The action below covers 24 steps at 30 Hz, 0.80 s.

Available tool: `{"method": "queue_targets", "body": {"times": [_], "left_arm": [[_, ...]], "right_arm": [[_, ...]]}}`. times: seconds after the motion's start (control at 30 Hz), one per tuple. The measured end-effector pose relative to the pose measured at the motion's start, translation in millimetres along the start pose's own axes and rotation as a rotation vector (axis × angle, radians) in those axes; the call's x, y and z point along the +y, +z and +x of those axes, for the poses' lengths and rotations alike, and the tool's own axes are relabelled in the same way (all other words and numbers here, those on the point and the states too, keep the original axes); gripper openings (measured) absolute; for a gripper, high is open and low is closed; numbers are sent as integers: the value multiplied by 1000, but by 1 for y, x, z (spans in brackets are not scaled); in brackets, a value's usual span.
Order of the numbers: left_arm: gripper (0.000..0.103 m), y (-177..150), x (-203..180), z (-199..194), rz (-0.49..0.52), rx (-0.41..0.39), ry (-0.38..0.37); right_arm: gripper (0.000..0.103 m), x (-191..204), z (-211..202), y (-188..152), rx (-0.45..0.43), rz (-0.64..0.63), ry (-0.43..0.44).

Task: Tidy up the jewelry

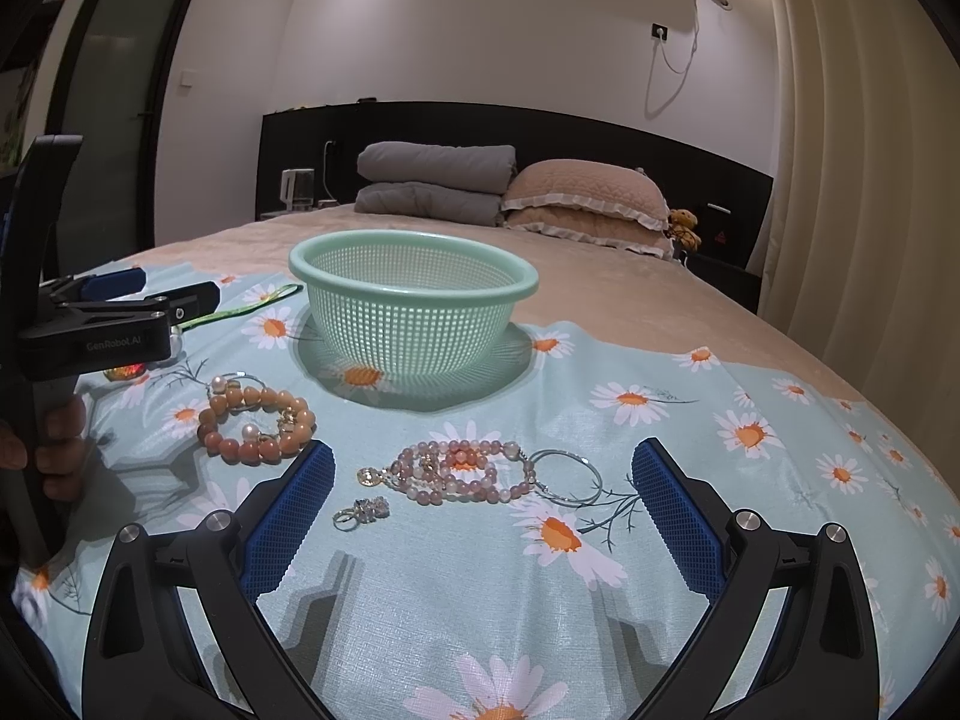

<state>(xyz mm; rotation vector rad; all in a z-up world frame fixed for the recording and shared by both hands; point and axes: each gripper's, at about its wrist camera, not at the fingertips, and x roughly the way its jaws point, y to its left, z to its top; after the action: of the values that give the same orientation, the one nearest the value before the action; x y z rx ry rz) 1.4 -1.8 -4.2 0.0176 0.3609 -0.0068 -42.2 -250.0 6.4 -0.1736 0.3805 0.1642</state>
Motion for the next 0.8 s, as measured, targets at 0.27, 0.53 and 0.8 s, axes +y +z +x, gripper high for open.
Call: {"method": "queue_targets", "body": {"times": [0.27, 0.53, 0.8], "left_arm": [[97, 1, -3, 4, 17, 24, -45], [97, 1, -10, 18, 49, 105, -105], [97, -3, -11, 36, 45, 203, -140]], "right_arm": [[95, -6, 8, -2, 53, 38, -5], [95, -31, 19, -4, 139, 168, -29], [95, -70, 43, -8, 259, 379, 6]]}}
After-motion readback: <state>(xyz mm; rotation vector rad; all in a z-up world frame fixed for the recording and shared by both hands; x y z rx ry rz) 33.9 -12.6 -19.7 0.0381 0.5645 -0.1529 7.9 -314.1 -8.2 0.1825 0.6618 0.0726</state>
